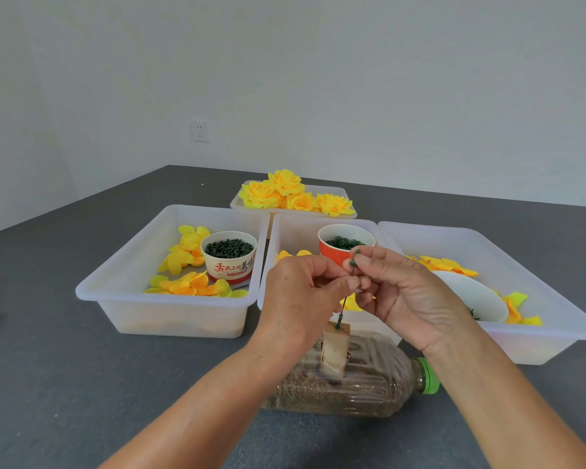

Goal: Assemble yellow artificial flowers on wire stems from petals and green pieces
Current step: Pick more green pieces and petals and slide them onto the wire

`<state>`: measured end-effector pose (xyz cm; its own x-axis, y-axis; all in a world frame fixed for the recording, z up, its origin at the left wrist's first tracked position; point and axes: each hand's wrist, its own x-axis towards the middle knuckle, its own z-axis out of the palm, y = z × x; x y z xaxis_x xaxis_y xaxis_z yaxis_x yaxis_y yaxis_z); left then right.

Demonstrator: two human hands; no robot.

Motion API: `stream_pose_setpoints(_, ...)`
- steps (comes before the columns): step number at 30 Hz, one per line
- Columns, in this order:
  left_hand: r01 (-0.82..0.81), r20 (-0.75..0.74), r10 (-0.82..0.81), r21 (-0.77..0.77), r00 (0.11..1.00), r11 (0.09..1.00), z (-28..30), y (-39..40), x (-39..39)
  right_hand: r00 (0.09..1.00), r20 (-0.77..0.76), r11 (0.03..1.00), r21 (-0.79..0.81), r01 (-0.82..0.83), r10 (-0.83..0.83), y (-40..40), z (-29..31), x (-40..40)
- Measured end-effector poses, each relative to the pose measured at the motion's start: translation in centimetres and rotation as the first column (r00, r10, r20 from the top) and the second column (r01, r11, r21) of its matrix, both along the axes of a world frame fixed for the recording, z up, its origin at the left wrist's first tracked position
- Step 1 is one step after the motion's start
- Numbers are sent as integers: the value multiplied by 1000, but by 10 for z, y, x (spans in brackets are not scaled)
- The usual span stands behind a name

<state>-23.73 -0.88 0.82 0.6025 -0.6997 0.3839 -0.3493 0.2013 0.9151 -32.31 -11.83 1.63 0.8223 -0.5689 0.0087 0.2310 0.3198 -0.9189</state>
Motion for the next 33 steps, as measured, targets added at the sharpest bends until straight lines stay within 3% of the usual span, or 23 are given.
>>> stream_pose_setpoints(3,5,1,-5,0,1000,1000,1,0,-1,1000,15,977,-210,25,-22,-1,3,-3)
stream_pose_setpoints(7,7,-8,-7,14,1000,1000,0,0,0,991,107,827,-547,129,-84,0,10,-8)
stream_pose_setpoints(11,3,-4,-3,23,1000,1000,0,0,0,987,145,712,-685,155,-75,1,15,-10)
stream_pose_setpoints(21,10,-11,-9,21,1000,1000,0,-1,0,978,185,693,-692,202,-101,3,8,-9)
stream_pose_setpoints(26,0,-2,0,27,1000,1000,1,0,0,967,231,797,-561,226,-111,3,1,-9)
stream_pose_setpoints(31,-89,102,83,52,991,995,0,0,0,978,159,838,-508,199,-137,0,0,-8)
stream_pose_setpoints(33,-87,94,82,50,992,995,0,0,0,985,141,908,-392,146,-98,0,0,-7)
